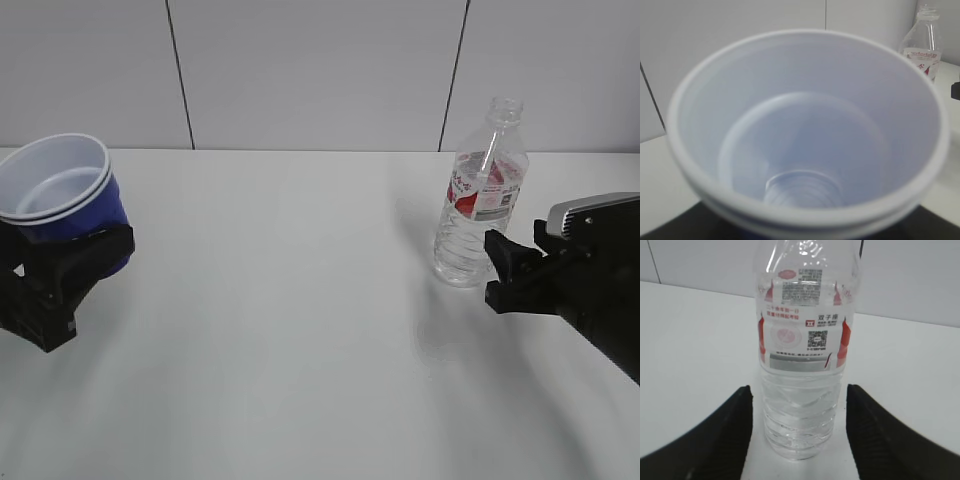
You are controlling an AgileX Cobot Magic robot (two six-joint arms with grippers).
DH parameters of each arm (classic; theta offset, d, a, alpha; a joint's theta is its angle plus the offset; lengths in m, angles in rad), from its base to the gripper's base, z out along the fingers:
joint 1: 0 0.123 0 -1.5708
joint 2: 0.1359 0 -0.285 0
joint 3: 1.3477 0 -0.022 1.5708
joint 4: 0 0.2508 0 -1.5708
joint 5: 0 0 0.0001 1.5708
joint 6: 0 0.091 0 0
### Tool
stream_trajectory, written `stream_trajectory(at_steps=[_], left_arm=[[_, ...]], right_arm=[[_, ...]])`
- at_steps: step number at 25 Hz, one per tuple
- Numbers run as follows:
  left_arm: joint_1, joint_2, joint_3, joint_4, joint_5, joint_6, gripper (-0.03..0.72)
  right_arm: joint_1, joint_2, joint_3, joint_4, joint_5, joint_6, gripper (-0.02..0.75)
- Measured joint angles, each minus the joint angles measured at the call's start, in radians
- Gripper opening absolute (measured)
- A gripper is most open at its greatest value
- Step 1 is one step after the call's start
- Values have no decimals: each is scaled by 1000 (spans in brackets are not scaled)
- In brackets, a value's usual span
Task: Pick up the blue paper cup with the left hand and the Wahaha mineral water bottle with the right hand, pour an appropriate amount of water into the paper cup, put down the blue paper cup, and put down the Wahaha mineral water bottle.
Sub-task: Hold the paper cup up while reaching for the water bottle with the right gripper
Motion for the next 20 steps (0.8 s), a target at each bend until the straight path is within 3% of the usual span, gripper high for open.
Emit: stream_trajectory(at_steps=[14, 20], left_arm=[[0, 0, 0, 2, 0, 0, 417], [0, 0, 0, 2, 0, 0, 417]], right_arm=[[0, 0, 0, -53, -4, 0, 452], [1, 0, 0, -35, -4, 16, 634]])
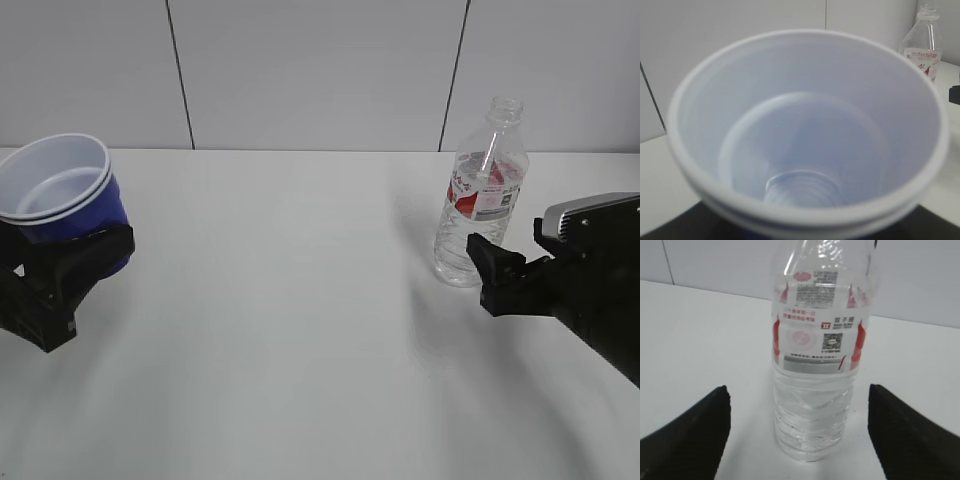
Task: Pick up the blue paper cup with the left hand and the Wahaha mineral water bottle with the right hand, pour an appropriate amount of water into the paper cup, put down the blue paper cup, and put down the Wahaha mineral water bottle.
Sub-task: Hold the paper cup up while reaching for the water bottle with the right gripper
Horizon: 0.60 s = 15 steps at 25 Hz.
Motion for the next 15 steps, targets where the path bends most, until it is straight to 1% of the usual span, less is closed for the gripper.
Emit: stream_trajectory(at_steps=[3, 15], left_arm=[[0, 0, 0, 0, 0, 0, 417], [0, 0, 0, 0, 0, 0, 417]], right_arm=[[0, 0, 0, 30, -1, 4, 664], [0, 15, -60, 38, -4, 7, 663]])
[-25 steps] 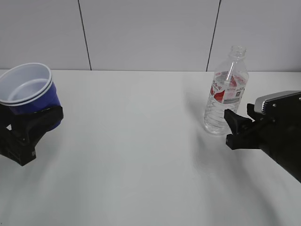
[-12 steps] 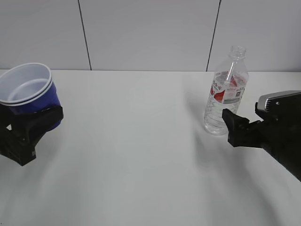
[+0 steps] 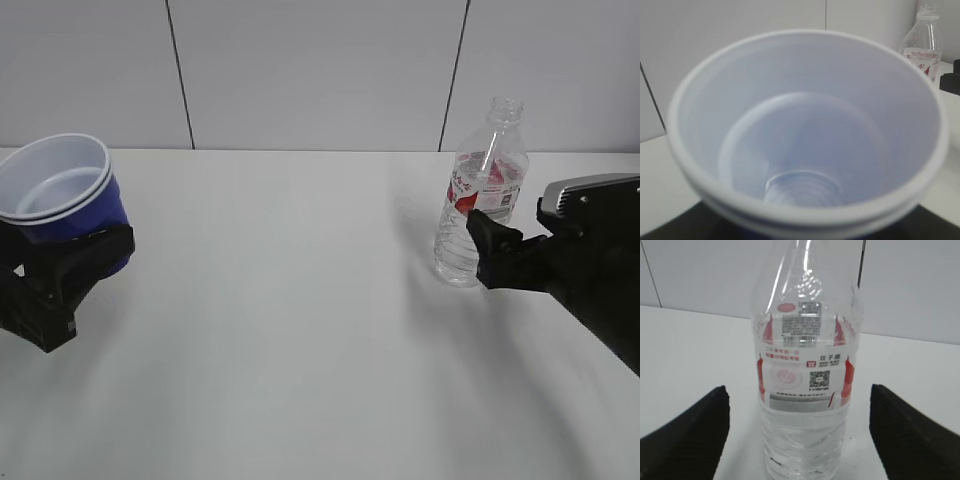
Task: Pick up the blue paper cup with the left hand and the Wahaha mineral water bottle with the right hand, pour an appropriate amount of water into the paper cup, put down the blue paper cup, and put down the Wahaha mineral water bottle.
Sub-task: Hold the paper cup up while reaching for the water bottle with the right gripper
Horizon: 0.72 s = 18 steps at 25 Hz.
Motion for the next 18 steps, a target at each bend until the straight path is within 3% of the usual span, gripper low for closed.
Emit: stream_trajectory(at_steps=[12, 18], left_arm=[[0, 0, 0, 0, 0, 0, 417], [0, 0, 0, 0, 0, 0, 417]], right_arm=[[0, 115, -94, 2, 1, 0, 650], [2, 157, -140, 58, 0, 2, 644]])
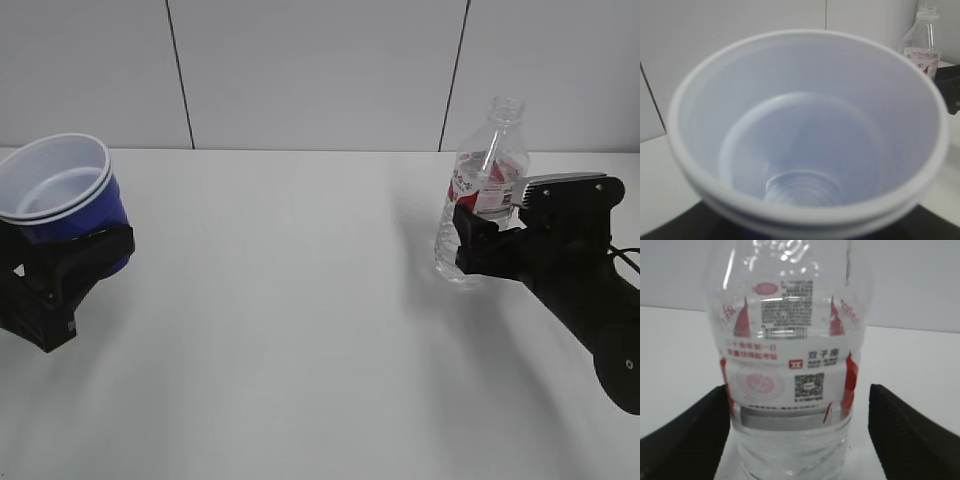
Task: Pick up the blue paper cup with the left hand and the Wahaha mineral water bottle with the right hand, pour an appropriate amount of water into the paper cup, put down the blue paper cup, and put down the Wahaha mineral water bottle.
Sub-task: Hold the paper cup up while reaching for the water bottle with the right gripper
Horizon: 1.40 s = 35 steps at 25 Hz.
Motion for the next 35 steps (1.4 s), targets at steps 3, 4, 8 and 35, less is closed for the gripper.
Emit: stream_trajectory(at_steps=[3, 4, 8, 35], left_arm=[[0, 0, 0, 0, 0, 0, 417], [0, 0, 0, 0, 0, 0, 417], [0, 0, 0, 0, 0, 0, 417], [0, 0, 0, 0, 0, 0, 417]], right_arm=[[0, 14, -17, 4, -2, -1, 641], [0, 16, -20, 4, -2, -1, 637], [0, 18, -36, 8, -1, -1, 624], [0, 72, -64, -22, -24, -1, 589]])
